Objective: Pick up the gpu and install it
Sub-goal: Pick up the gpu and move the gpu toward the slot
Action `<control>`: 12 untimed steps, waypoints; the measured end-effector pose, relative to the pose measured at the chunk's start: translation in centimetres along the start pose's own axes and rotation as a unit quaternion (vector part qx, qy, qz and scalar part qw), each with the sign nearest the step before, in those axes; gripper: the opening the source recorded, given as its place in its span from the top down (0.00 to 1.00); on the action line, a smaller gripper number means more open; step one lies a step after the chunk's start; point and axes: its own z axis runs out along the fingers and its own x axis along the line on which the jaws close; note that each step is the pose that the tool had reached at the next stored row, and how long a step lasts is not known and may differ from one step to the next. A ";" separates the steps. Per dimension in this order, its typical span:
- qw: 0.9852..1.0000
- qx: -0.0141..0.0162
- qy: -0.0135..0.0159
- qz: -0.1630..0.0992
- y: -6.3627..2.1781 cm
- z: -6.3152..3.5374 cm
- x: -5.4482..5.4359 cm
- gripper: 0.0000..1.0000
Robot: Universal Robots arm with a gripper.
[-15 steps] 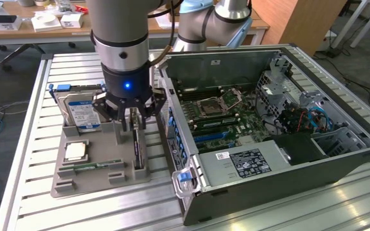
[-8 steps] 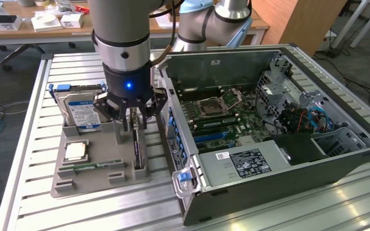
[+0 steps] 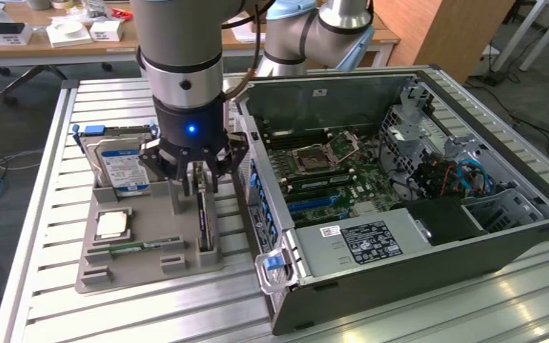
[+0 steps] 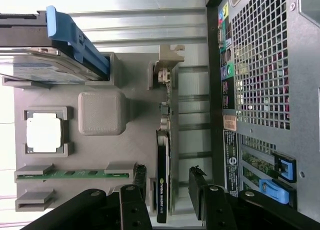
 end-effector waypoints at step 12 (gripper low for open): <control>1.000 0.000 0.000 0.000 -0.03 0.73 0.0 0.53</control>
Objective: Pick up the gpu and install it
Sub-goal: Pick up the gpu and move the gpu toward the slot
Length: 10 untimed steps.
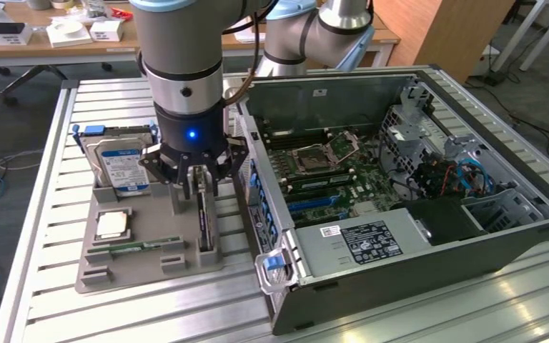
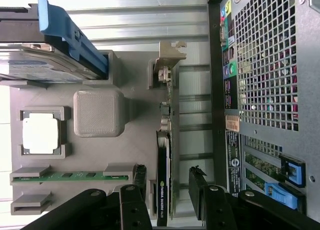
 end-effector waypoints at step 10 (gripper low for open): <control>1.000 0.000 0.000 0.001 -0.01 0.19 0.0 0.53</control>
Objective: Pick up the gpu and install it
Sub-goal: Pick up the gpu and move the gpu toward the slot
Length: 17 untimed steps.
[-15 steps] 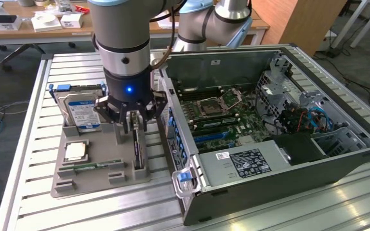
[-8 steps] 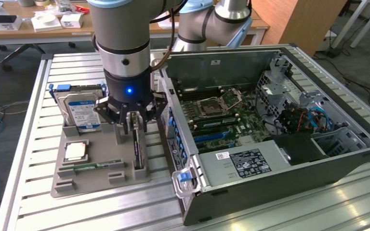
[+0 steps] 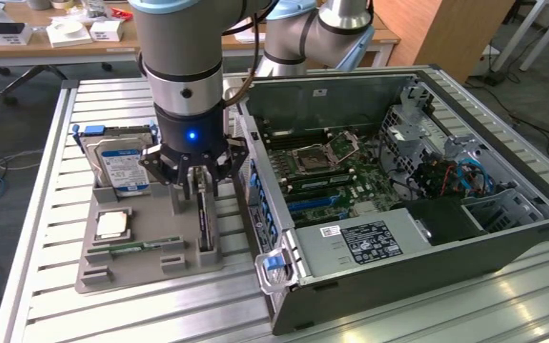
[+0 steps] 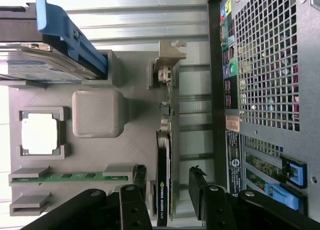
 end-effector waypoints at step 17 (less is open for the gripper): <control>1.000 0.000 0.000 0.005 -0.05 1.01 0.0 0.53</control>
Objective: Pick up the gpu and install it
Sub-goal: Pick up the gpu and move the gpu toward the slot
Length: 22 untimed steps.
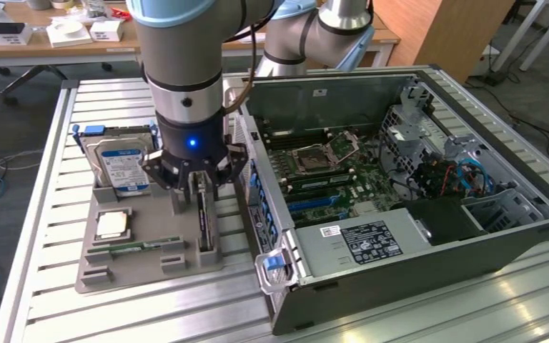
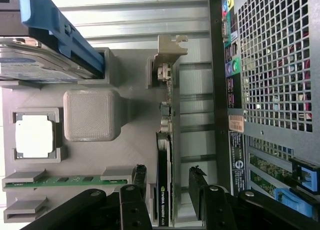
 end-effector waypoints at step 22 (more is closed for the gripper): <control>1.000 0.001 0.000 0.013 -0.07 1.56 0.0 0.53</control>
